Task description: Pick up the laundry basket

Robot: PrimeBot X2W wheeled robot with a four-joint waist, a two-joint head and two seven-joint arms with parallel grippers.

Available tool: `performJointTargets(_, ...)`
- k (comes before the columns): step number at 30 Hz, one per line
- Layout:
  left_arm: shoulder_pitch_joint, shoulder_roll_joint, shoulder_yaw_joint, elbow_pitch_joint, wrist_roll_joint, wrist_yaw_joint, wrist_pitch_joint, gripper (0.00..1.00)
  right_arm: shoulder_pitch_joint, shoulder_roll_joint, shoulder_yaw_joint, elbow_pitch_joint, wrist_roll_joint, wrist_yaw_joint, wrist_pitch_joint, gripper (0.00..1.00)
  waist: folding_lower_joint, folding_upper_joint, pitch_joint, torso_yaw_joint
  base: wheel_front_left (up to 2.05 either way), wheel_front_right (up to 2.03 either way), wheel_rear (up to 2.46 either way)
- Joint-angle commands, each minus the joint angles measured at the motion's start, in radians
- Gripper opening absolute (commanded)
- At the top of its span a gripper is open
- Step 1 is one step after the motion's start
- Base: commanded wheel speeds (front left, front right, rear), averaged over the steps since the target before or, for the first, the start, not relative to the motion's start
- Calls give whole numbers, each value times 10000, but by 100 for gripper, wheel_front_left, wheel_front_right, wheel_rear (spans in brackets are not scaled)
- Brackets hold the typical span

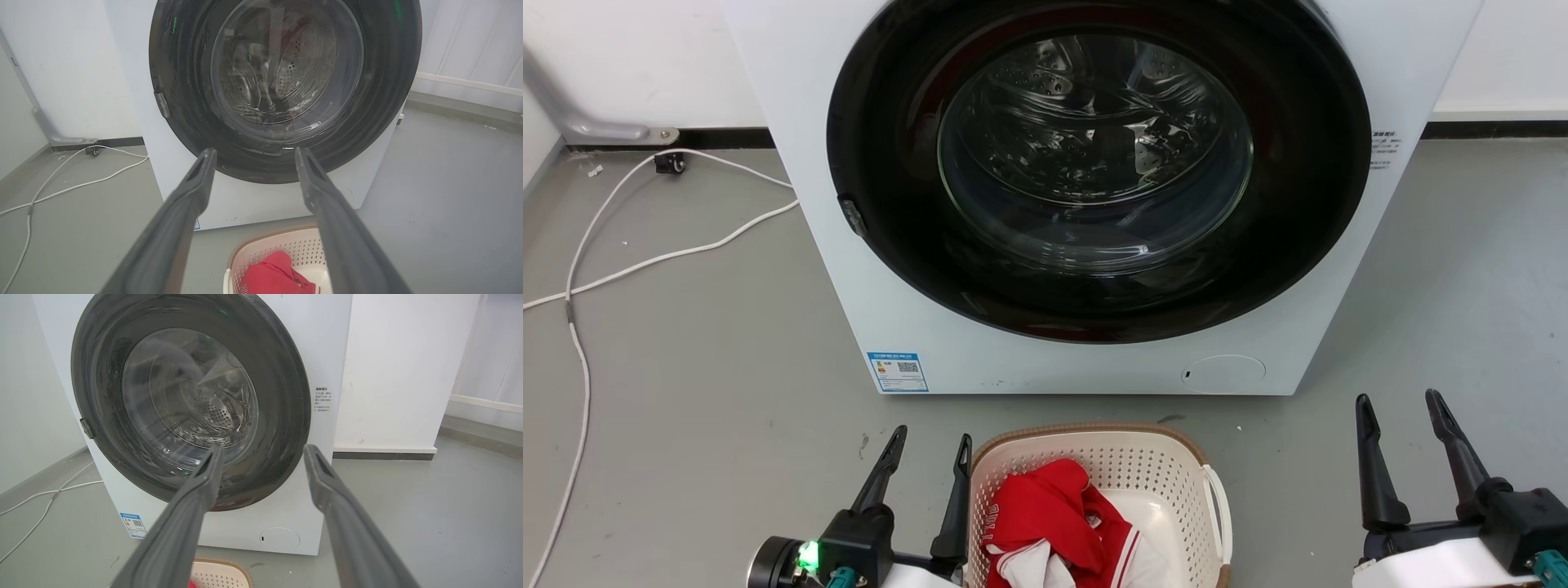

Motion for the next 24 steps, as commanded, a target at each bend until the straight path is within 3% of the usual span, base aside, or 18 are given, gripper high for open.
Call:
performJointTargets(1,103,-23,42,-29,78,-49,-28,100,31,-5,10,7,44,-7,-20,100,0,0,-1,3,0,0,0)
performJointTargets(14,45,-49,123,-5,52,-115,-28,100,-63,-5,29,31,-38,-7,-20,100,0,0,210,-80,0,0,0)
performJointTargets(24,-1007,-49,417,680,-17,-351,-28,100,-1078,-3,218,564,-381,-7,313,100,0,0,1807,-195,0,0,0)
